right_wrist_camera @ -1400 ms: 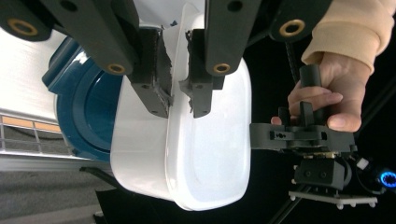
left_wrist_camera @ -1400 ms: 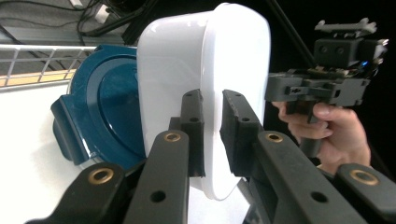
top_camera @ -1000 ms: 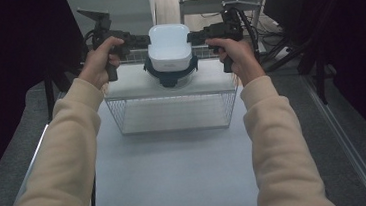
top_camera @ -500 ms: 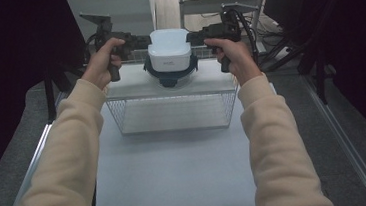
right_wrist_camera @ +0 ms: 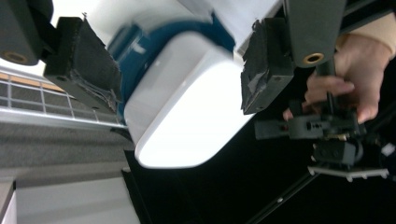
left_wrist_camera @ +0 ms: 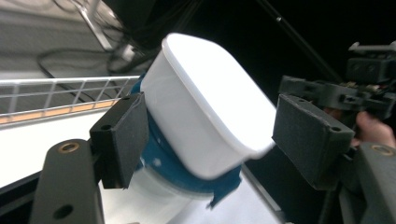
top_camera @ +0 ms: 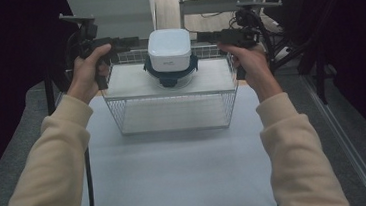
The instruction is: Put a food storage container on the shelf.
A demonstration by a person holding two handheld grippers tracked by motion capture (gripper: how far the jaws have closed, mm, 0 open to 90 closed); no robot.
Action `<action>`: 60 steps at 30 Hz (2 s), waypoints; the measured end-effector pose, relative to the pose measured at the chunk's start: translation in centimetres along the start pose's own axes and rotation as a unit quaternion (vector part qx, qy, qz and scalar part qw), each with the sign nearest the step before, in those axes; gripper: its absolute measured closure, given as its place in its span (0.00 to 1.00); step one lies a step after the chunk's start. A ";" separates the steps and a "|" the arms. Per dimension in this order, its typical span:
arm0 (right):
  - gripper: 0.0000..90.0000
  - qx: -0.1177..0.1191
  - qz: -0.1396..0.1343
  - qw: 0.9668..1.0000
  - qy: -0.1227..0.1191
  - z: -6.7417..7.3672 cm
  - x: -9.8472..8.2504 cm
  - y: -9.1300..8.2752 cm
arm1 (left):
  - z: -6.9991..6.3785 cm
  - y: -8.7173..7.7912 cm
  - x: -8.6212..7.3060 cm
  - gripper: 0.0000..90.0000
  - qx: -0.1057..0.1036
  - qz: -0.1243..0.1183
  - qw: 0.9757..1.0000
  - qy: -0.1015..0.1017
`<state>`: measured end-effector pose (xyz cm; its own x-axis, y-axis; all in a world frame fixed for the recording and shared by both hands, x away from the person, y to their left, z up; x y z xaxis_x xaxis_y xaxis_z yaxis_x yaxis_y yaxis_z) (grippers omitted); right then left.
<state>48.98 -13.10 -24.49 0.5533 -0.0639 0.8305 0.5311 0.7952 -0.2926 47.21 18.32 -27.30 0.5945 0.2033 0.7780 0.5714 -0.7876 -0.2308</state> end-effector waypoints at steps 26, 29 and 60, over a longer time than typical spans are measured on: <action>0.30 -0.020 -0.010 0.994 -0.105 -0.6 -8.2 -8.0 | -3.5 -5.4 -8.9 0.26 0.073 0.010 0.988 0.138; 0.28 -0.032 -0.003 0.992 -0.125 -0.5 -9.7 -8.3 | -3.6 -5.8 -10.3 0.25 0.083 0.015 0.985 0.150; 0.24 -0.076 0.063 0.981 -0.167 -0.7 -24.7 -10.1 | -0.1 -7.8 -25.4 0.16 0.148 0.064 0.976 0.145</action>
<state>30.39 -19.97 -42.33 0.3929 0.2512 0.8846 0.5749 0.6837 -0.4495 27.57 19.23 -45.15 0.5110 -0.0939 0.8544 0.6662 -0.5849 -0.4627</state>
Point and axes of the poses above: each handheld gripper's, and its own axes: y roughly forward along the jaws, x roughly out of its top, z roughly to its left, the point moved 5 cm from there along y, roughly forward along the jaws, and after that the axes turned 4 degrees about -z, right-handed, at the moved point
